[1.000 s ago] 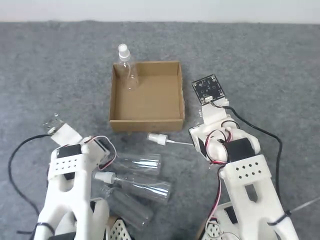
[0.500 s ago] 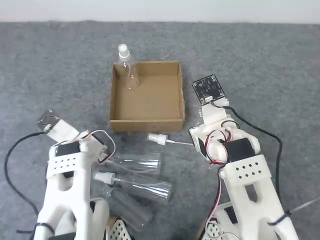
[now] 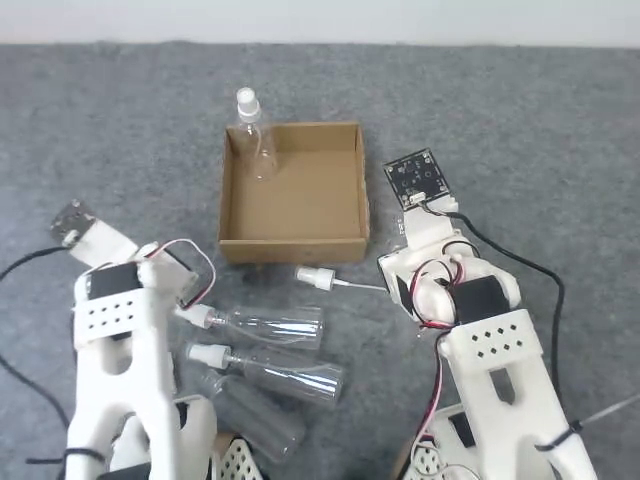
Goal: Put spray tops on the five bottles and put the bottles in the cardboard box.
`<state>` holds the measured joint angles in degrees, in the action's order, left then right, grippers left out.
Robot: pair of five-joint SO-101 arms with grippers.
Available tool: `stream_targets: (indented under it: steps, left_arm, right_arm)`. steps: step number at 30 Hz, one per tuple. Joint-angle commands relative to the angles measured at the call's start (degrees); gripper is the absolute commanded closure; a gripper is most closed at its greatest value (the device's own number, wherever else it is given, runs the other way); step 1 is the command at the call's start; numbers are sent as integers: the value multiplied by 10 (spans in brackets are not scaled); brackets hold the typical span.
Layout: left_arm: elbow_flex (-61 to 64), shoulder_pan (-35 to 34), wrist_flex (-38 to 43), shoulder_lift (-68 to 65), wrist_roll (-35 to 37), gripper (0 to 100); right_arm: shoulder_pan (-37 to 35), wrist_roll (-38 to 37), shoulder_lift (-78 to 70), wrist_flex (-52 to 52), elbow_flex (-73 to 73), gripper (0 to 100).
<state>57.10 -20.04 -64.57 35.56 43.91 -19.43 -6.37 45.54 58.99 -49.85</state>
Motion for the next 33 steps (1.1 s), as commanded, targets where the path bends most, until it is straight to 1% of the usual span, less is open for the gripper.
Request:
stream_targets:
  steps: [1,2,4,7,8,9,10,15,18,24,27,30,33]
  left_arm:
    - [-36,0,-10,4,5,984]
    - [-35,0,-11,2,5,978]
    - [-24,0,-24,1,5,920]
    - [-4,1,-30,1,-11,756]
    - [6,1,-30,1,-19,709]
    - [14,2,-30,0,-23,686]
    - [21,2,-28,0,-25,685]
    - [36,2,-16,0,-40,749]
    - [41,9,-11,-13,-41,754]
    - [13,29,-4,-138,-40,755]
    - [-12,47,2,-194,-4,758]
    - [-20,61,24,-215,20,760]
    - [-20,59,47,-215,41,819]
  right_arm:
    - [9,2,14,-11,2,939]
    - [9,2,14,-11,2,939]
    - [9,2,14,-10,2,939]
    - [9,2,14,-10,2,939]
    - [9,2,14,-10,2,939]
    - [9,2,14,-10,2,939]
    - [9,2,14,-10,2,939]
    - [9,2,14,-10,2,939]
    - [9,2,14,-10,2,939]
    - [9,2,14,-9,2,939]
    - [9,2,14,-9,2,939]
    - [9,2,14,-9,2,939]
    - [9,2,14,-9,2,939]
